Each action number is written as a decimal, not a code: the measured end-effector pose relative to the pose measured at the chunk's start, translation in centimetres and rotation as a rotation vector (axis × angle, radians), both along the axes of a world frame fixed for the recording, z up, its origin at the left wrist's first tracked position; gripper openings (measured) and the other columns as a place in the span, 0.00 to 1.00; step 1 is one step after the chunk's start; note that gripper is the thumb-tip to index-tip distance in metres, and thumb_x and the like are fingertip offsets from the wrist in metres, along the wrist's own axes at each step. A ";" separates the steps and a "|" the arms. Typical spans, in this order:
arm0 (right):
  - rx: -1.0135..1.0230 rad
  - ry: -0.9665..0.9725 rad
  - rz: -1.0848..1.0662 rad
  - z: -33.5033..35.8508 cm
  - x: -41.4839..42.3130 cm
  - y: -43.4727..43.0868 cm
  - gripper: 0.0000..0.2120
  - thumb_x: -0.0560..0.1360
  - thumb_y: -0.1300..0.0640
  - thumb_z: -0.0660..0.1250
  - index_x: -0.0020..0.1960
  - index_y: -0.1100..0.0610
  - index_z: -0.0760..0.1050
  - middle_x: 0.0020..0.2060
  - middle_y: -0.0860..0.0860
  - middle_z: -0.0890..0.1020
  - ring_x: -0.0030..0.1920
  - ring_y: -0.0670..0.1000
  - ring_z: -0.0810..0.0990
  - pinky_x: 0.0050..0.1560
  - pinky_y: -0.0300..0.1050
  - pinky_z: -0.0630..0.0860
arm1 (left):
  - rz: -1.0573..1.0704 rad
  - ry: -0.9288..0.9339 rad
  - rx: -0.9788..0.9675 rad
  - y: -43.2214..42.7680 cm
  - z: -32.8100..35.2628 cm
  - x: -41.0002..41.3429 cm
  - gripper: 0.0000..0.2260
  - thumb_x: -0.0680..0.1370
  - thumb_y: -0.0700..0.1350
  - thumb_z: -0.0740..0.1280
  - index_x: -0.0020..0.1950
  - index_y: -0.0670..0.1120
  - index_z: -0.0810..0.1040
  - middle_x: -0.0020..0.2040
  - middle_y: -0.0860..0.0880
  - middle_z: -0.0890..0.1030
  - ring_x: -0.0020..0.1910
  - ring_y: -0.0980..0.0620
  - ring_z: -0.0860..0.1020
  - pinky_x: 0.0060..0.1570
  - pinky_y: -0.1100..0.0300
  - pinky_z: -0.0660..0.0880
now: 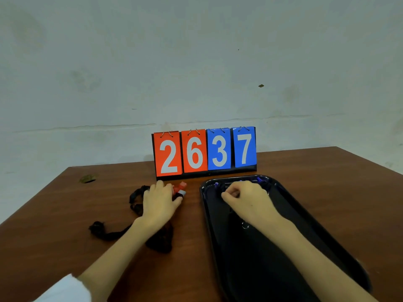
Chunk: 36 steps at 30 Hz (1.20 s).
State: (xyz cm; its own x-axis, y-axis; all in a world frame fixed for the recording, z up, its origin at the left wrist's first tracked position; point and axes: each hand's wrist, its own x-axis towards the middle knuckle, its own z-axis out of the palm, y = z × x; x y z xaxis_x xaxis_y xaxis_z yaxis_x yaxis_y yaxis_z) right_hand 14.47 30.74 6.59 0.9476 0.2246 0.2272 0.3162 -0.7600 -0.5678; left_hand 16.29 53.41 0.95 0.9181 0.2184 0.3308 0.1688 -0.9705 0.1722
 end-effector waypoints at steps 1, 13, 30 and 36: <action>-0.004 -0.001 0.013 0.0 0.3 0.8 0.09 0.75 0.48 0.63 0.47 0.51 0.78 0.40 0.45 0.81 0.41 0.42 0.78 0.45 0.39 0.77 | -0.009 0.000 0.028 -0.1 -0.2 0.0 0.16 0.76 0.58 0.63 0.54 0.48 0.77 0.56 0.48 0.74 0.55 0.50 0.73 0.58 0.53 0.72; 0.634 0.322 0.132 0.1 -0.1 2.5 0.12 0.74 0.48 0.65 0.47 0.55 0.81 0.43 0.51 0.83 0.46 0.48 0.82 0.49 0.43 0.79 | -0.422 -0.215 -0.485 -4.8 5.0 -3.4 0.09 0.75 0.51 0.68 0.51 0.51 0.73 0.39 0.53 0.78 0.38 0.56 0.77 0.39 0.63 0.75; 1.302 0.350 0.015 1.4 1.1 -0.3 0.13 0.79 0.47 0.56 0.48 0.57 0.69 0.28 0.48 0.69 0.21 0.42 0.61 0.19 0.33 0.60 | -0.344 0.400 -1.400 2.9 6.3 -1.5 0.07 0.76 0.35 0.64 0.51 0.38 0.79 0.24 0.49 0.68 0.24 0.55 0.67 0.27 0.63 0.68; 0.847 -0.080 -0.097 1.0 1.1 -0.4 0.13 0.77 0.48 0.62 0.56 0.55 0.73 0.47 0.47 0.80 0.46 0.41 0.79 0.30 0.29 0.75 | -0.087 0.299 -1.230 5.8 5.2 -0.6 0.08 0.77 0.44 0.65 0.46 0.39 0.76 0.24 0.50 0.66 0.20 0.56 0.60 0.19 0.66 0.56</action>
State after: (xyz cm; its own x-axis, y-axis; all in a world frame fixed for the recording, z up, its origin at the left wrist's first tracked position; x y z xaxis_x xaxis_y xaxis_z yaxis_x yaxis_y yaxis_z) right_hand 15.59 30.29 7.64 0.9277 -0.1328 0.3489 0.3352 -0.1153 -0.9351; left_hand 15.70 59.18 6.17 0.9483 0.1688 -0.2688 0.3008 -0.2069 0.9310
